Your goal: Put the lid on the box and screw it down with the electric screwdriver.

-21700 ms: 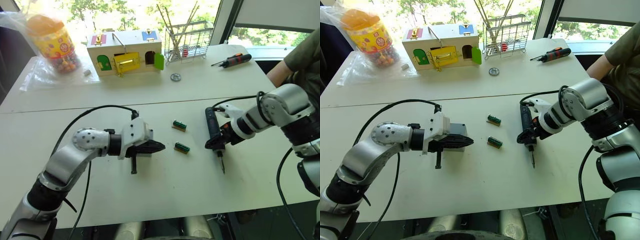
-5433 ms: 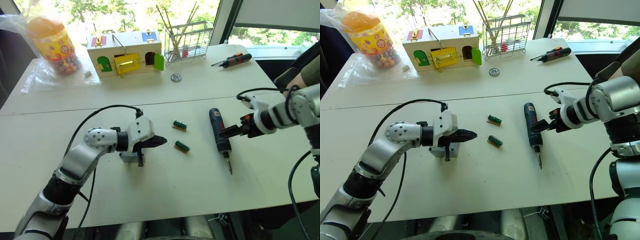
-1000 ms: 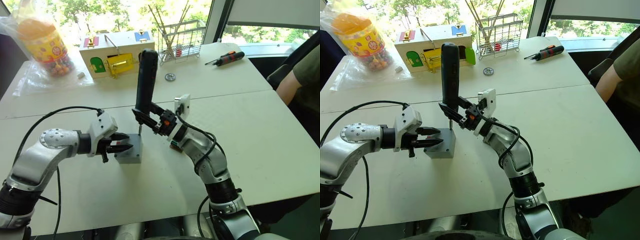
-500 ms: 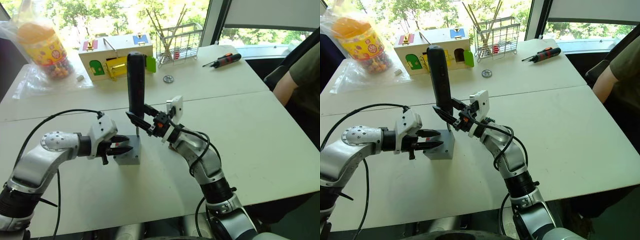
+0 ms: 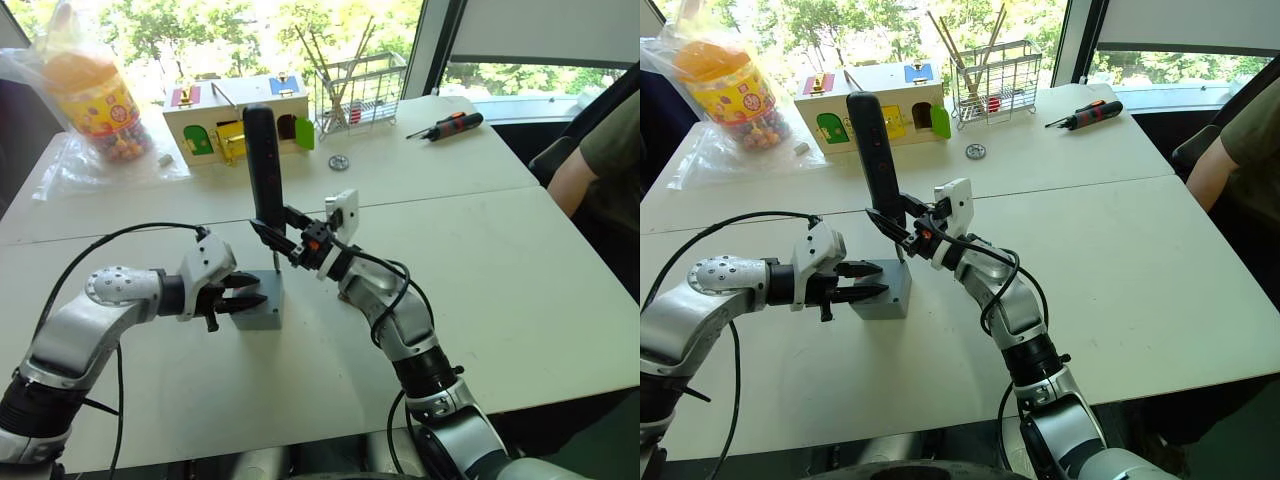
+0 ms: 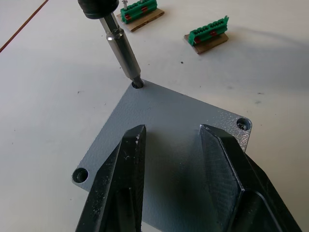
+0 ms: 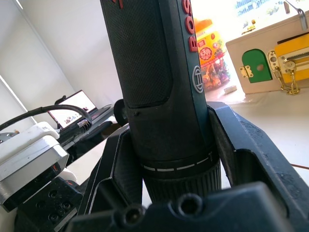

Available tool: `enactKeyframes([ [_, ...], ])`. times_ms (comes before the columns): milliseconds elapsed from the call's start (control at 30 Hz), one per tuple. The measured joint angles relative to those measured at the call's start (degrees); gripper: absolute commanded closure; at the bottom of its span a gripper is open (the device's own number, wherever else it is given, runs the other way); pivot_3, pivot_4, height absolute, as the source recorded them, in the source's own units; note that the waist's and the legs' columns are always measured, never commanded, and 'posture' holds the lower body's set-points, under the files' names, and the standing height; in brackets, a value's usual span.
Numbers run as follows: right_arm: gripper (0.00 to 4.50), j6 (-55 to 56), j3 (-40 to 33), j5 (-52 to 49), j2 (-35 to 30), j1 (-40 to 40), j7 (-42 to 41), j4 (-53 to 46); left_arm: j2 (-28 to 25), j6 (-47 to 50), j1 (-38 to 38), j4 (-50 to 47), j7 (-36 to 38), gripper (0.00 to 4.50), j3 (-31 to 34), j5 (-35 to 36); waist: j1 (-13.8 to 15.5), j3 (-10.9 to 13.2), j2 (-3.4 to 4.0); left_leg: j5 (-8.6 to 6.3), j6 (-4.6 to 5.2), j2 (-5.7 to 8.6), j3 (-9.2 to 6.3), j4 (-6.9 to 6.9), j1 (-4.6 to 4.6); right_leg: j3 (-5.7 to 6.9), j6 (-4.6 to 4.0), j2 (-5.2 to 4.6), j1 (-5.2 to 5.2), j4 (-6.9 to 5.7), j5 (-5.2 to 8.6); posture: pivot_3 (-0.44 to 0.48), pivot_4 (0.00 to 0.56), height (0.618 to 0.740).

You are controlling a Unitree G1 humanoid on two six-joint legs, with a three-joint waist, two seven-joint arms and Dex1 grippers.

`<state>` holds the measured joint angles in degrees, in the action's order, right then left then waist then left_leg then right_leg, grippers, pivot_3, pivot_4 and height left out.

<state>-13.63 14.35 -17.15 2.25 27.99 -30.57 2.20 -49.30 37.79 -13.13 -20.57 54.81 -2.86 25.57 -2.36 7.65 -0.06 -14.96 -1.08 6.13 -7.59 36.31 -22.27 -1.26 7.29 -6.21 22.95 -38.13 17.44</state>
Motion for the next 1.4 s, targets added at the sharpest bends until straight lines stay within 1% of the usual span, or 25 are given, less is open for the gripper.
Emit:
enactKeyframes([
  [167,2.73,2.3,1.0,0.1,-0.5,-3.1,-1.9,-2.5,0.0,-1.2,0.6,0.6,0.3,2.75,0.0,-0.2,-0.1,0.0,0.02,0.00,0.00,0.00,-0.01,-0.06,0.01,-0.01,0.00,0.00,0.01,0.02,0.00,0.000,0.150,0.740],
  [400,2.73,4.8,2.4,1.6,-0.9,-4.1,-3.1,-2.0,0.0,-2.1,1.6,0.8,0.4,2.75,0.2,-0.1,-0.1,-0.3,0.12,0.00,0.00,-0.02,-0.01,-0.16,0.13,-0.03,-0.01,0.02,-0.05,0.05,0.01,0.000,0.150,0.740],
  [467,2.73,4.8,2.8,2.4,-0.9,-4.0,-3.1,-2.0,0.0,-2.1,1.8,0.8,0.4,2.75,0.2,-0.1,-0.1,-0.4,0.14,-0.02,0.03,-0.02,-0.01,-0.23,0.31,-0.04,-0.01,0.02,-0.22,0.10,0.01,0.000,0.150,0.740],
  [567,2.73,5.0,3.5,3.5,-1.0,-4.1,-3.2,-1.9,0.0,-2.1,2.0,1.0,0.4,2.75,0.1,-0.1,-0.1,-0.4,0.15,-0.22,0.34,-0.02,0.00,-0.46,0.84,-0.06,-0.02,0.03,-0.63,0.19,0.03,0.000,0.150,0.740],
  [600,2.73,5.0,3.5,3.6,-1.0,-4.3,-3.2,-1.9,0.0,-2.1,2.0,1.0,0.4,2.75,0.1,-0.2,-0.1,-0.4,0.17,-0.26,0.41,-0.02,0.00,-0.48,0.88,-0.06,-0.05,0.03,-0.66,0.20,0.05,0.000,0.150,0.740],
  [1200,2.73,5.0,2.8,3.4,0.2,-4.0,-2.5,-1.1,0.0,-2.1,1.8,1.1,0.3,2.75,-0.2,-0.3,-0.1,-0.5,0.26,-0.27,0.40,-0.08,0.00,-0.51,0.88,-0.11,-0.13,0.10,-0.65,0.24,0.11,0.000,0.150,0.740],
  [1300,2.73,3.4,2.0,2.5,0.5,-3.7,-2.0,-1.9,0.2,-2.2,1.5,1.1,0.3,2.75,-0.6,-0.6,0.0,-0.5,0.27,-0.27,0.40,-0.08,0.00,-0.52,0.87,-0.12,-0.13,0.10,-0.65,0.26,0.11,0.000,0.150,0.740],
  [1400,2.73,-3.0,0.7,1.2,-0.4,-1.7,-0.3,-4.9,1.0,-2.3,1.2,1.2,0.2,2.75,-0.8,-0.9,0.3,-0.4,0.31,-0.26,0.39,-0.07,0.00,-0.50,0.78,-0.12,-0.13,0.10,-0.62,0.33,0.11,0.000,0.150,0.740],
])
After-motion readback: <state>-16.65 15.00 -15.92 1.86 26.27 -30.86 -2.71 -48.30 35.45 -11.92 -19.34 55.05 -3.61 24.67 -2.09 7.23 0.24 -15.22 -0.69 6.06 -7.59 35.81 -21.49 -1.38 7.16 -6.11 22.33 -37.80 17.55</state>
